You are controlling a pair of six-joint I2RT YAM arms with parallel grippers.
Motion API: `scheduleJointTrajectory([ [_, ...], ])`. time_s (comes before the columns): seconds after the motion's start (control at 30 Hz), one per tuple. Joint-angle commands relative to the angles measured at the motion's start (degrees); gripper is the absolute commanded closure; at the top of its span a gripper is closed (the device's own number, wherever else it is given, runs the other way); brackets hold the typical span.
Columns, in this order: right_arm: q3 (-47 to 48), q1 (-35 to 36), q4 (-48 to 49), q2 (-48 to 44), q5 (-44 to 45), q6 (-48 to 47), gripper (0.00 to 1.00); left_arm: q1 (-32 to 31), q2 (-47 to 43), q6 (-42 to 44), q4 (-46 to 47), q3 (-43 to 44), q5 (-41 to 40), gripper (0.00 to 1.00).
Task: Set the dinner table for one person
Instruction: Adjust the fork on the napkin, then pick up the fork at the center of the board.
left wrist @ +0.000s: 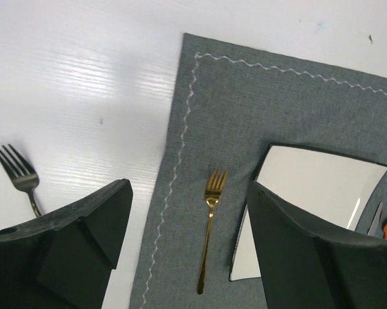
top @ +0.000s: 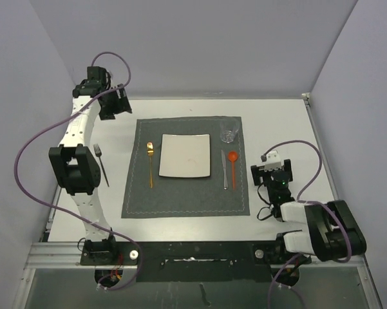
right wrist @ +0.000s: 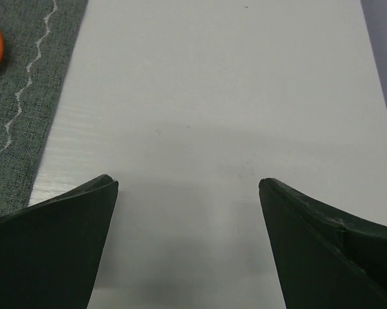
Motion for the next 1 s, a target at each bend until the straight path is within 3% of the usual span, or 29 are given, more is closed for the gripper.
scheduleJointTrajectory([
  [0.0, -2.38, -2.37, 29.52, 8.60, -9.20, 1.14, 0.02, 2.44, -5.98, -0.03, 6.09, -1.45, 1.88, 0.29],
  [0.13, -5.20, -2.59, 43.44, 18.47, -12.81, -0.32, 0.02, 2.49, -6.13, 0.48, 6.14, -1.77, 1.68, 0.28],
  [0.27, -2.95, -3.12, 43.83, 24.19, -16.09, -0.96, 0.02, 2.78, -6.90, 1.32, 7.16, -3.63, 1.05, 0.28],
  [0.47, -2.05, -4.72, 43.68, 24.74, -16.76, 0.49, 0.02, 3.53, -9.34, 3.62, 10.57, -9.70, -0.05, 0.25],
  [0.63, 1.73, -4.67, 34.86, 22.24, -13.07, 2.07, 0.02, 4.27, -9.89, 4.15, 11.20, -13.98, -2.36, 0.25],
  [0.77, 6.96, -4.71, 21.91, 20.78, -12.39, 2.90, 0.02, 4.42, -10.65, 4.51, 11.58, -15.72, -2.95, 0.25],
  [0.97, 9.45, -5.25, 17.83, 21.00, -12.13, 3.72, 0.02, 4.84, -11.48, 4.81, 12.15, -16.87, -3.28, 0.25],
])
